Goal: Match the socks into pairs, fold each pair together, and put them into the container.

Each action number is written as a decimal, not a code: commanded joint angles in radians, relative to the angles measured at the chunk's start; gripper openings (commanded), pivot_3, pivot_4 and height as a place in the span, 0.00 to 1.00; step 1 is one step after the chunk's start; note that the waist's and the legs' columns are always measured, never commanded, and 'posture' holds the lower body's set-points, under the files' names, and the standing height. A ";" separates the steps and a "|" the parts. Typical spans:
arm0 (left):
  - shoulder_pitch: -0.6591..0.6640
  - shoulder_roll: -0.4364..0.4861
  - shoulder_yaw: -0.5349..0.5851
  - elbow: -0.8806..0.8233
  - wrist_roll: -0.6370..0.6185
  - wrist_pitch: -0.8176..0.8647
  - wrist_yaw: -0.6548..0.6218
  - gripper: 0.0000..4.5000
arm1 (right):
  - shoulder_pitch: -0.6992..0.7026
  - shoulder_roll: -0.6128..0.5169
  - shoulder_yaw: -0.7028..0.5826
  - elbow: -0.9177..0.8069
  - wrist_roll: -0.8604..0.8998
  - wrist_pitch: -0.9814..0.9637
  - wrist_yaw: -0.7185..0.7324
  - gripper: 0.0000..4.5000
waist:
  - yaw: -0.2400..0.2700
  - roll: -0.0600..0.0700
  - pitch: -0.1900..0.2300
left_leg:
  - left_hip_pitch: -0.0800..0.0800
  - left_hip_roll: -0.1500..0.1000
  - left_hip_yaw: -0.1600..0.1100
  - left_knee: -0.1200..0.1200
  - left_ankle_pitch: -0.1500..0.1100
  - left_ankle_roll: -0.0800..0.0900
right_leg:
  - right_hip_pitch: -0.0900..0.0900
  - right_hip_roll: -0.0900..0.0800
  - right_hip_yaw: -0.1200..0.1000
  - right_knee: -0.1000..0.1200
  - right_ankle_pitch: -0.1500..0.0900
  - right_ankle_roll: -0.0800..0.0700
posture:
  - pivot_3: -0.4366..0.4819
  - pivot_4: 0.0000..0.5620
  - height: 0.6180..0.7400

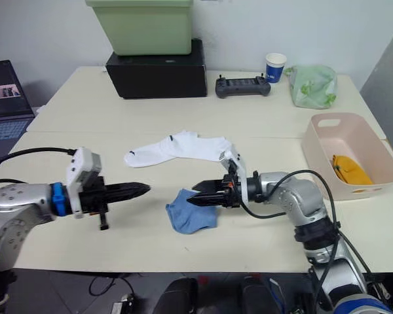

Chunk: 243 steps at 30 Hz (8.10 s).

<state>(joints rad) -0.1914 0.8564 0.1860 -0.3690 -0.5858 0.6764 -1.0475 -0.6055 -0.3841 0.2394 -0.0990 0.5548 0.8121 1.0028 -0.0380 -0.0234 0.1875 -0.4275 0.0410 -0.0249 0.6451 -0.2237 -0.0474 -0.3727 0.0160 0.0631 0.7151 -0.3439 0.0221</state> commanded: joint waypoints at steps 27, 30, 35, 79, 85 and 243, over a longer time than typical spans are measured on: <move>0.041 -0.043 -0.326 0.380 0.393 -0.524 -0.013 0.00 | 0.080 -0.035 -0.042 -0.030 -0.070 0.291 -0.135 0.61 | -0.004 0.001 -0.001 | 0.007 0.002 0.001 -0.001 0.000 0.000 | 0.004 0.001 0.002 0.002 0.000 -0.001 | 0.48 0.27 1.00; 0.036 -0.046 -0.325 0.380 0.391 -0.521 -0.012 0.00 | 0.066 0.015 -0.054 -0.033 -0.036 0.372 -0.173 0.68 | -0.006 0.002 -0.002 | 0.007 0.002 0.002 -0.001 0.000 0.000 | 0.004 0.001 0.002 0.002 0.000 -0.001 | 0.48 0.27 1.00; 0.042 -0.047 -0.325 0.364 0.386 -0.514 -0.016 0.00 | 0.040 0.138 -0.076 0.016 0.010 0.479 -0.248 0.68 | -0.007 0.002 -0.002 | 0.007 0.001 0.002 -0.001 0.000 0.000 | 0.004 0.001 0.002 0.002 0.000 0.000 | 0.48 0.27 1.00; -0.758 -0.473 -0.299 0.203 0.040 -0.122 0.232 0.99 | -0.068 -0.657 -0.435 0.079 -0.364 -0.237 -0.347 0.00 | 0.010 0.001 0.000 | -0.007 -0.012 0.002 0.000 0.000 0.000 | -0.001 -0.004 0.003 -0.007 -0.001 0.002 | 0.48 0.27 1.00; -0.786 -0.532 -0.369 0.249 0.091 -0.188 0.161 0.99 | 0.047 -0.736 -0.370 0.235 -0.513 -0.545 -0.311 0.00 | -0.013 0.003 0.000 | -0.002 -0.012 0.005 0.000 0.001 -0.001 | -0.001 -0.001 0.007 -0.003 -0.001 0.002 | 0.48 0.27 1.00; -0.017 -0.299 -0.137 0.269 0.172 -0.172 0.388 1.00 | 0.311 -0.222 -0.224 -0.188 -0.258 -0.354 -0.130 0.55 | 0.007 0.001 -0.003 | 0.002 -0.010 -0.001 0.000 0.000 0.001 | 0.005 -0.008 0.001 0.000 0.000 0.001 | 0.48 0.27 1.00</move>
<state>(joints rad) -0.1783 0.5598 0.0599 -0.1362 -0.4460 0.5433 -0.6621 -0.2916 -0.6007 0.0521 -0.2979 0.2973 0.4186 0.9249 -0.0305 -0.0220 0.1841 -0.4254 0.0307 -0.0257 0.6455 -0.2234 -0.0467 -0.3677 0.0083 0.0641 0.7148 -0.3442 0.0233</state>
